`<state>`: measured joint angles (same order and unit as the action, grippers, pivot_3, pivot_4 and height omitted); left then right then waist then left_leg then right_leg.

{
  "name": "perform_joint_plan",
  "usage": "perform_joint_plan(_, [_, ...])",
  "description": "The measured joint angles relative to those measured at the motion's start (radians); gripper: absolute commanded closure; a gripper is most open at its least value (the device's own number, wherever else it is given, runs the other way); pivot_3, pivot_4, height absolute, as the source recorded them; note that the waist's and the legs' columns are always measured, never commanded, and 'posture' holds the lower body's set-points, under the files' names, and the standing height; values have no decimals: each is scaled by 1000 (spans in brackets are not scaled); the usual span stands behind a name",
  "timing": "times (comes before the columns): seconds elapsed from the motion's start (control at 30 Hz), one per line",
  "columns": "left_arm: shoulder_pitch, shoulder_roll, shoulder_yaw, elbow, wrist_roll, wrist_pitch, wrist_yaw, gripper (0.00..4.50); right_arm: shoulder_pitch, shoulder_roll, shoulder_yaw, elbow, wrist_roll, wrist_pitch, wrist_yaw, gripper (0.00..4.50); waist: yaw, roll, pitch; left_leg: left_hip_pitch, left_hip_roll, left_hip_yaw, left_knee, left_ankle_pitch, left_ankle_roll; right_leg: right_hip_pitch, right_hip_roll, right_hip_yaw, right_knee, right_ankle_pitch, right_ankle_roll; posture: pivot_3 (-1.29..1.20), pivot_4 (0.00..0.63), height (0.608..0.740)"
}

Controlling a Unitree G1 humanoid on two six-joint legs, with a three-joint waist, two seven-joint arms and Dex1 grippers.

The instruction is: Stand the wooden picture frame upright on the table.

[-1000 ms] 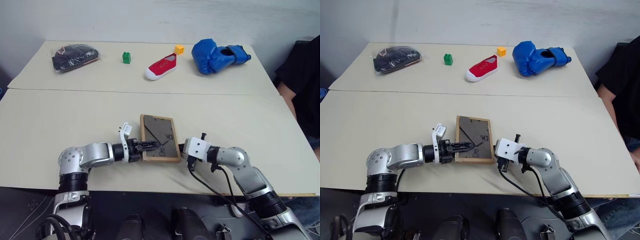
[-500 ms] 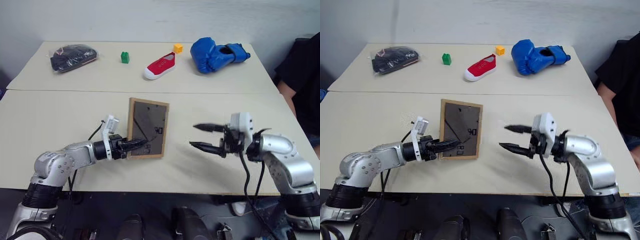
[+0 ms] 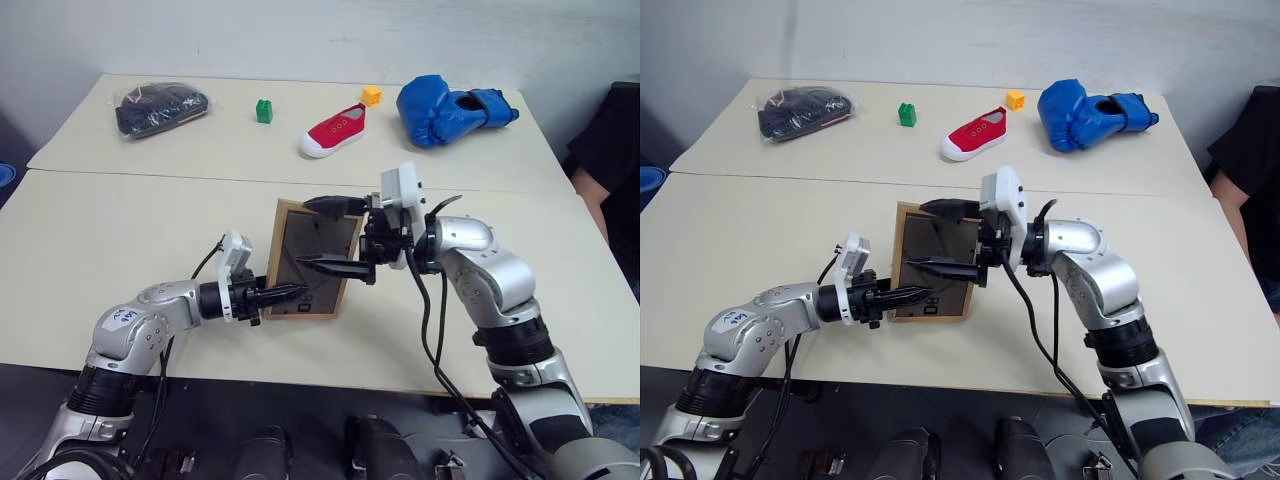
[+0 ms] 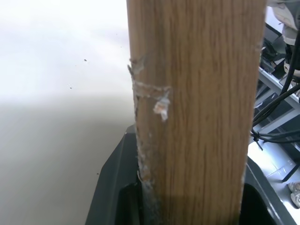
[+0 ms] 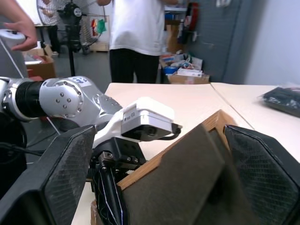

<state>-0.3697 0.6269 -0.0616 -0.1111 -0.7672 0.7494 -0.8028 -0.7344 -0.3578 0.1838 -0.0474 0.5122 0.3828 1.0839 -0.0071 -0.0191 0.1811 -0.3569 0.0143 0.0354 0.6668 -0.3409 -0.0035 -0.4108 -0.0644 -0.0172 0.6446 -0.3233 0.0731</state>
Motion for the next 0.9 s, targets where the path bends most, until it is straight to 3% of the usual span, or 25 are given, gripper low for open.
perform_joint_plan(0.27, [6,-18,20,-19,7,49,4,3283,-17,16,45,29,-31,-66,113,49,3,0,0,0,0,-1,0,0,0,0,0,-1,1,0,0,0,150,740])
perform_joint_plan(0.6, [-58,-74,183,89,-279,576,159,3283,141,-153,-5,-143,-6,-123,214,49,-1,0,0,-3,0,-2,0,0,0,-1,0,-2,1,0,1,0,150,740])
perform_joint_plan(0.77, [-104,-121,250,131,-365,709,220,3283,151,-107,-41,-123,-41,-239,166,49,-19,0,0,-3,0,-2,1,1,-1,-2,1,-2,1,0,1,0,150,740])
perform_joint_plan(0.9, [-183,-104,331,231,-457,830,262,3283,119,-87,-128,-20,-84,-389,92,49,-21,0,0,-3,0,-2,1,1,-2,-2,1,-2,1,0,1,0,150,740])
